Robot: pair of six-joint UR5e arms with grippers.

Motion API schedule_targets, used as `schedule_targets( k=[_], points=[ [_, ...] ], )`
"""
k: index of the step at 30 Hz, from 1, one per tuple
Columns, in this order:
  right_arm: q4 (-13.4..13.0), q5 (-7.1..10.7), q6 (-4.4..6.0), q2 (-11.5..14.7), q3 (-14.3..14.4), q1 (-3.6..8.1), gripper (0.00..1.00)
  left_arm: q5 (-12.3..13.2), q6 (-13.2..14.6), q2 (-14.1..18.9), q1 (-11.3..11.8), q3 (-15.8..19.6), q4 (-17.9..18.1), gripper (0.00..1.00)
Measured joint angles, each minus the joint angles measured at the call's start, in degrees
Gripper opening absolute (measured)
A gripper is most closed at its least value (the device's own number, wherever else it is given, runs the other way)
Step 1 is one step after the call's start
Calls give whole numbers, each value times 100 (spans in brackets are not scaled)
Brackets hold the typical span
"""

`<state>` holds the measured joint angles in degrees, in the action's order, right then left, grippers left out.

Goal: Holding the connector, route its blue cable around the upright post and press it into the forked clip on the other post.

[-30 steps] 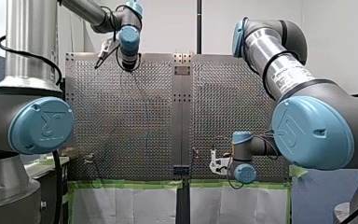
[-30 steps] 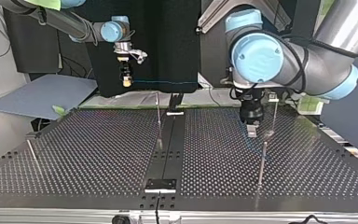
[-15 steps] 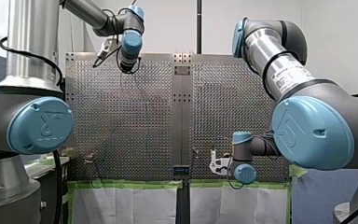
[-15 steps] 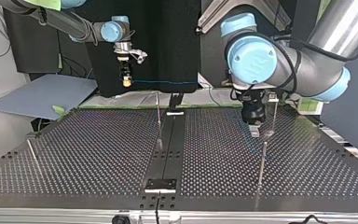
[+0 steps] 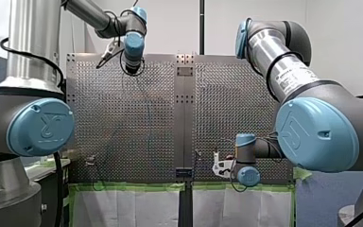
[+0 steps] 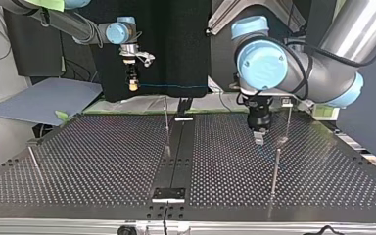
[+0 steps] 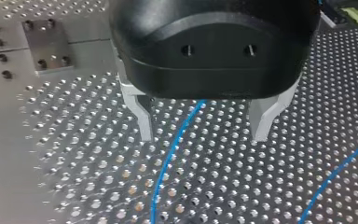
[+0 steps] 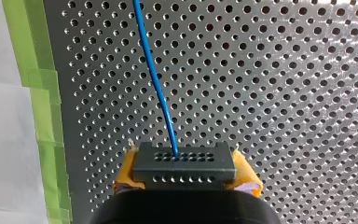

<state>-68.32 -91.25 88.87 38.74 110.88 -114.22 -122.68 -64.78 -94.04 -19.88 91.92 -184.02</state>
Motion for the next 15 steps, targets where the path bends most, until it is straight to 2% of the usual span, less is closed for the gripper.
schedule_targets(
  k=[8, 15],
  points=[
    [-9, 1, 0, -1, -1, 0, 0, -159, 291, -277, 29, -34, 148, 100],
    [-25, 1, 0, -1, -1, 0, 0, 85, 393, -308, 34, -51, 369, 100]
  ],
)
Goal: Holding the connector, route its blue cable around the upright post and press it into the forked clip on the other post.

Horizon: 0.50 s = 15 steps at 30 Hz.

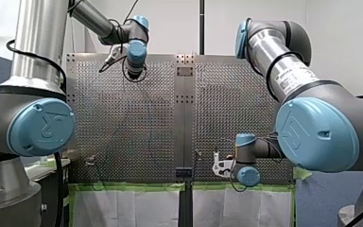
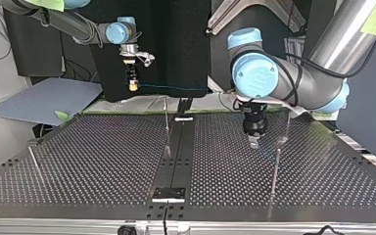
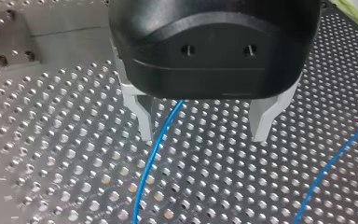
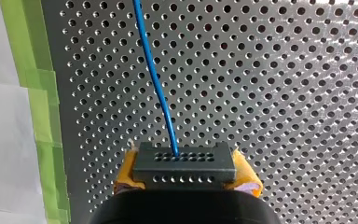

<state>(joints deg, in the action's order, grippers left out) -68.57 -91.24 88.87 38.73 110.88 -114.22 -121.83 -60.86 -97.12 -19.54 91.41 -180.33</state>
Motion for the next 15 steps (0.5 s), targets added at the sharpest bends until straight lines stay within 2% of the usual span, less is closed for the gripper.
schedule_targets(
  k=[5, 15],
  points=[
    [-7, -2, 0, -7, 0, 4, 0, 208, 30, -1, 28, -2, 82, 100],
    [-17, -1, 0, -16, 0, 33, 0, 98, 76, -2, 106, -30, 149, 100]
  ],
)
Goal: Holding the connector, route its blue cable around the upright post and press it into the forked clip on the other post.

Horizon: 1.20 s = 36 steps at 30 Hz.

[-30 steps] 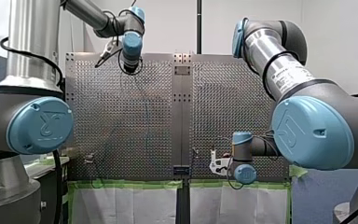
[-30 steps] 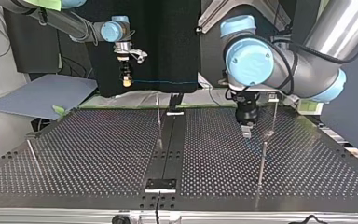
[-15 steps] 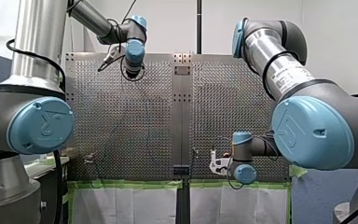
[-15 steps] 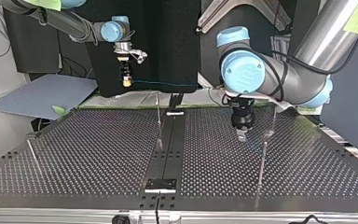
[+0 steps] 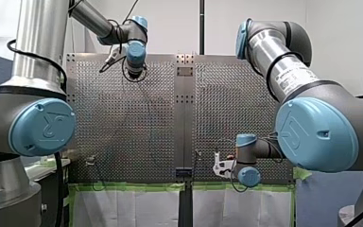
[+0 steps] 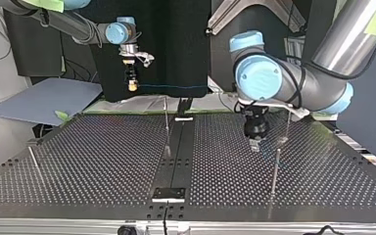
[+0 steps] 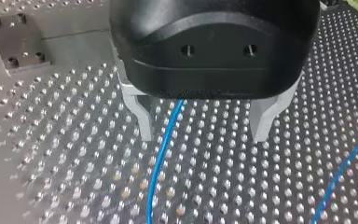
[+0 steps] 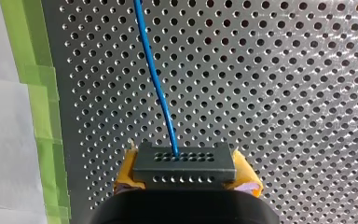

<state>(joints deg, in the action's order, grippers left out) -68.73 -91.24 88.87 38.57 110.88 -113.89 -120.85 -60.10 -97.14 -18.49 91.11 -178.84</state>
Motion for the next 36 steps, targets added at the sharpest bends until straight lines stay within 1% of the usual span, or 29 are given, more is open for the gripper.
schedule_targets(
  k=[5, 12, 17, 22, 27, 31, 36],
  points=[
    [-14, 0, 6, -2, 0, 2, 0, -19, 44, -2, 71, -68, 128, 100],
    [-18, 30, 12, -2, 0, 1, 0, 204, 58, -8, 79, -147, 162, 100],
    [-18, 42, 17, -2, 0, 1, 0, 277, 56, -56, 65, -194, 145, 100],
    [-18, 42, 18, -2, 0, 2, 0, 191, 28, -214, 64, -310, 52, 100],
    [-19, 42, 18, -2, -1, 2, 0, 48, -14, -267, 85, -500, 50, 100],
    [-28, 44, 18, -2, -1, 2, 0, 13, -16, -311, 82, -664, 25, 100],
    [-34, 44, 18, -2, 0, 2, 0, -1, 47, -519, 7, -890, -138, 100]
  ],
)
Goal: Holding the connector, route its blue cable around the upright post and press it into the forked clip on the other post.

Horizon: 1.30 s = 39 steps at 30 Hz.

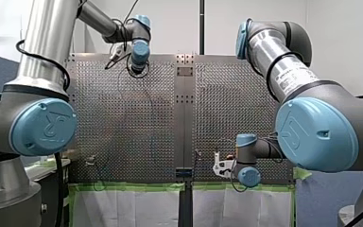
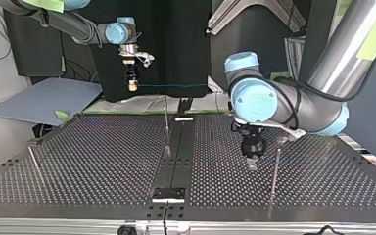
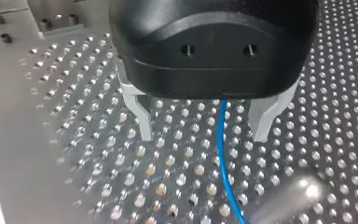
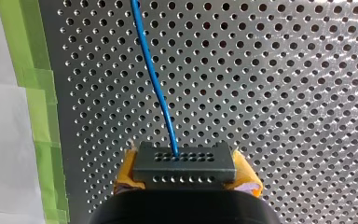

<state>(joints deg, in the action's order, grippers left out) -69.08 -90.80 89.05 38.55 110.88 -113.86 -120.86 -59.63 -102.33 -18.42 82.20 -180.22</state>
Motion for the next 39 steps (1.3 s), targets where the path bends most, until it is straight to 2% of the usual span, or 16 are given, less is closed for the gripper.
schedule_targets(
  k=[9, 16, 25, 39],
  points=[
    [-1, 0, 0, -5, 0, 0, 0, -123, 50, -441, -80, -429, -206, 100],
    [-17, 0, 0, -8, 0, 0, 0, -241, 113, -623, -30, -685, -264, 100],
    [-20, 0, 4, -10, -1, 0, 0, -401, 239, -822, -29, -744, -344, 100],
    [-4, 0, 1, -17, 0, -1, 0, -502, 419, -1188, -203, -703, -650, 100]
  ],
)
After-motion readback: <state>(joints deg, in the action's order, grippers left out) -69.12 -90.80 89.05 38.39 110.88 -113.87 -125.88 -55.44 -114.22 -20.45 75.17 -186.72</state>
